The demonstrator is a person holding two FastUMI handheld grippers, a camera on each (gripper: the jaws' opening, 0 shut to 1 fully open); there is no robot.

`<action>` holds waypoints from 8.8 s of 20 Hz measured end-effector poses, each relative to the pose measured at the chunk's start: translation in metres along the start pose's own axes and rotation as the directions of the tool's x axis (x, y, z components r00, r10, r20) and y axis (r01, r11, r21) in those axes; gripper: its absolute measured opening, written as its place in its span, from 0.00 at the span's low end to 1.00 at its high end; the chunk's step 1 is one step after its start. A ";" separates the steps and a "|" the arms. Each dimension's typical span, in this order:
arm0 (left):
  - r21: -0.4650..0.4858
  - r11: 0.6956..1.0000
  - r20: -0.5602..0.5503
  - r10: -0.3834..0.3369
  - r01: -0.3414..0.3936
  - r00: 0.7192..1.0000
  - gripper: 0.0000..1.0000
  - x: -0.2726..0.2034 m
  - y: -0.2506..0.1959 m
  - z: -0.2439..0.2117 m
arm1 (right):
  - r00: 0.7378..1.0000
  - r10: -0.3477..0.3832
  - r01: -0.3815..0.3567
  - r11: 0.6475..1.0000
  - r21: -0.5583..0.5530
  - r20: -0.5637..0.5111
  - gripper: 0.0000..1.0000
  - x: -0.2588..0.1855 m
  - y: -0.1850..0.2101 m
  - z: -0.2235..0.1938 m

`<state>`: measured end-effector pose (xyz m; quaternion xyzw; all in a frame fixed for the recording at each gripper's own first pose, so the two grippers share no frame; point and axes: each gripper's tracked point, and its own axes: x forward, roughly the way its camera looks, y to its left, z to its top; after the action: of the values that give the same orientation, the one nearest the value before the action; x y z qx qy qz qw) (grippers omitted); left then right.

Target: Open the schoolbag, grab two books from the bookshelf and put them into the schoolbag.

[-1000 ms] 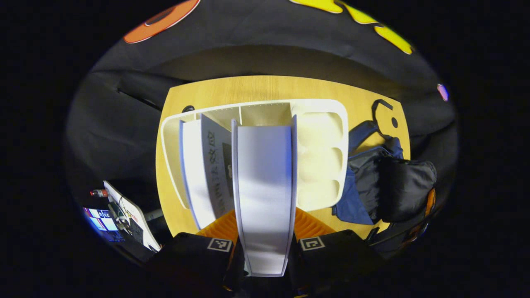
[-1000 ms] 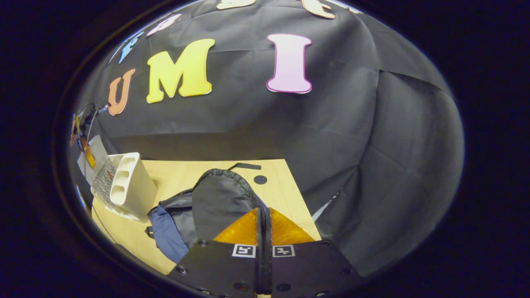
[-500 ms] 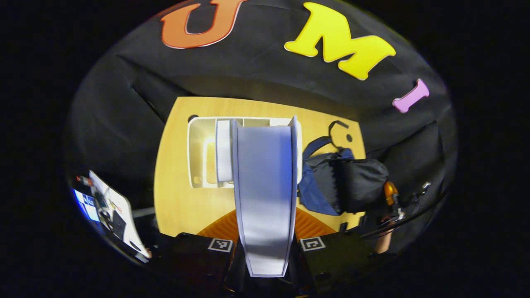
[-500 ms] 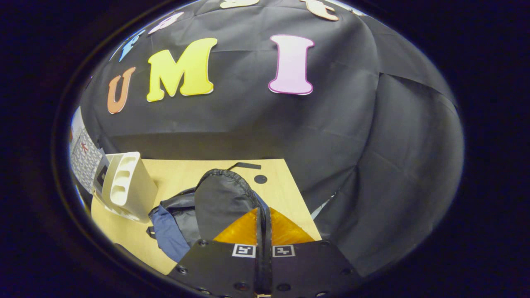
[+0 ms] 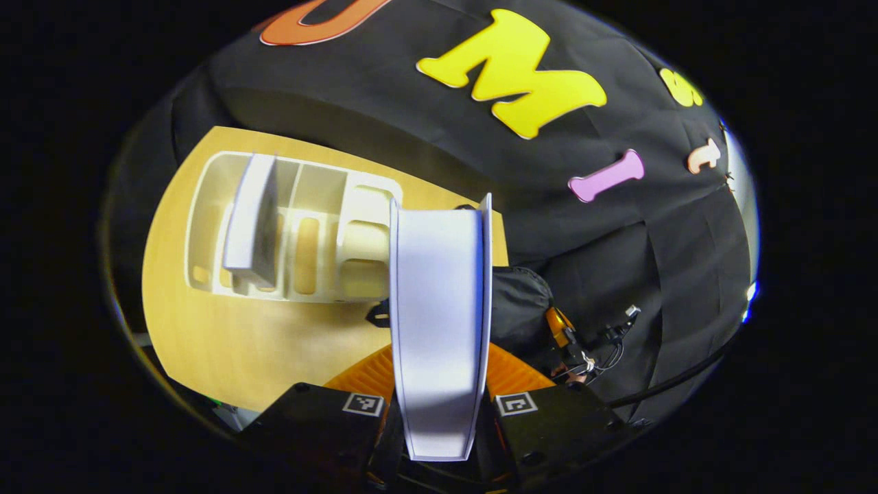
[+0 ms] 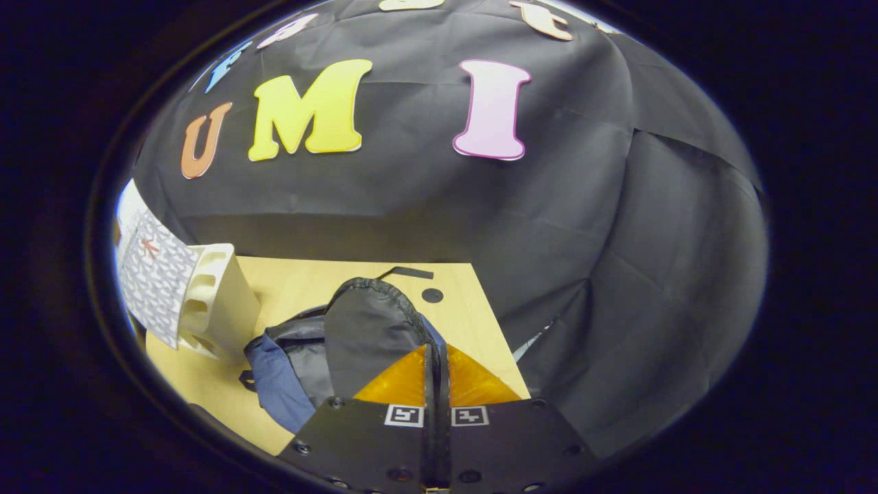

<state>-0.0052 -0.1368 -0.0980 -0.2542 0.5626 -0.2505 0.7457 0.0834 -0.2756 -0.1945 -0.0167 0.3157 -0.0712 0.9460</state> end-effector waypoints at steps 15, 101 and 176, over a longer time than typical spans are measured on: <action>-0.143 0.988 -0.002 -0.053 0.053 0.999 0.45 0.233 0.000 -0.059 | 1.000 -0.006 0.006 1.000 0.006 0.009 0.00 -0.002 -0.002 0.002; -0.005 0.797 -0.291 0.576 -0.603 0.764 0.72 0.008 0.268 0.098 | 0.997 -0.075 0.074 0.997 -0.026 -0.031 0.00 -0.002 0.036 0.001; -0.305 0.908 -0.021 -0.307 0.287 0.951 0.41 0.268 -0.059 -0.057 | 0.998 0.041 -0.040 0.999 0.022 -0.053 0.00 -0.014 0.005 0.009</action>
<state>-0.0003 -0.3632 -0.2630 -0.4376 0.5737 -0.2819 0.6324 0.0779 -0.2692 -0.1793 0.0014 0.3405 -0.0557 0.9386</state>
